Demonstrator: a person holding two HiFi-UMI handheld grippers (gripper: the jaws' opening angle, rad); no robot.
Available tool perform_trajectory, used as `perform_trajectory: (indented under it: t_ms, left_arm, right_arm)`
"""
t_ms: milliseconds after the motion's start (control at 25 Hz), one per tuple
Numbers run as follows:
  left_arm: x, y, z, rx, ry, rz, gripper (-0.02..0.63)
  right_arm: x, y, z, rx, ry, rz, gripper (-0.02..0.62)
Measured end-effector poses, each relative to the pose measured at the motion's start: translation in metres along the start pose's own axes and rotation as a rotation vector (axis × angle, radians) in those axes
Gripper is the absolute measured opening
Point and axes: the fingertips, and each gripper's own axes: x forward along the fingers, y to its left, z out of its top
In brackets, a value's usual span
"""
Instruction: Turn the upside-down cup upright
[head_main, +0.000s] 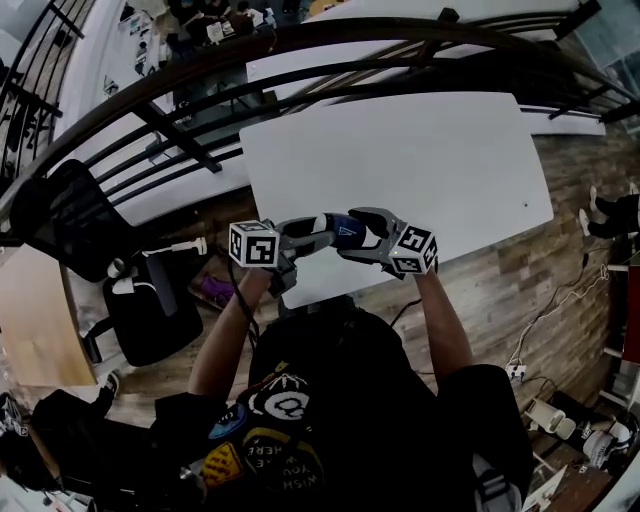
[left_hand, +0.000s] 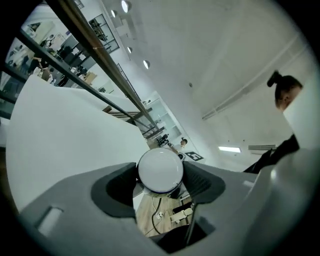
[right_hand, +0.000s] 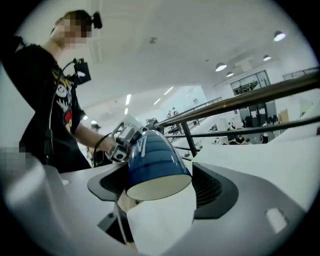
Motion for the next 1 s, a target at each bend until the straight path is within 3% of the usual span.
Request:
perform_trajectory:
  t_ms: [160,280,320,360,400,480,600,720,760,800,840,920,1000]
  left_arm:
    - [-0.004,0.002,0.011,0.004,-0.052,0.015,0.302]
    - [-0.011,0.002,0.016,0.010,-0.075,0.018,0.302]
    - [-0.011,0.002,0.017,0.017,-0.073,0.015,0.302]
    - [-0.011,0.001,0.018,0.024,-0.069,0.013,0.302]
    - [-0.010,0.002,0.019,0.029,-0.068,0.013,0.302]
    - [-0.012,0.004,0.021,0.051,-0.076,0.029,0.302]
    - [-0.016,0.018,0.018,0.179,-0.044,0.164,0.286]
    - [-0.033,0.055,0.008,0.301,0.022,0.416,0.268]
    - [-0.042,0.069,0.005,0.332,0.032,0.508,0.181]
    - [-0.052,0.081,0.001,0.358,0.037,0.593,0.055]
    - [-0.061,0.089,-0.003,0.375,0.041,0.658,0.005]
    - [-0.073,0.096,-0.016,0.382,0.058,0.721,0.005]
    - [-0.079,0.095,-0.026,0.385,0.073,0.742,0.005]
  right_arm:
    - [-0.022,-0.009,0.015,0.208,-0.234,-0.024,0.380]
    - [-0.031,-0.002,0.024,0.333,-0.348,0.015,0.305]
    - [-0.029,0.001,0.028,0.366,-0.376,0.043,0.252]
    - [-0.026,0.003,0.032,0.396,-0.404,0.072,0.153]
    - [-0.024,0.004,0.035,0.423,-0.432,0.098,0.108]
    - [-0.020,0.005,0.038,0.451,-0.476,0.126,0.091]
    - [-0.020,0.003,0.034,0.423,-0.477,0.082,0.036]
    - [-0.017,-0.029,0.009,0.375,-0.357,-0.096,0.034]
    - [-0.011,-0.043,-0.003,0.339,-0.269,-0.165,0.033]
    - [-0.001,-0.057,-0.018,0.283,-0.149,-0.232,0.032]
    - [0.011,-0.070,-0.034,0.212,-0.006,-0.289,0.032]
    - [0.037,-0.089,-0.066,0.058,0.291,-0.348,0.032]
    - [0.057,-0.104,-0.091,-0.087,0.548,-0.350,0.034]
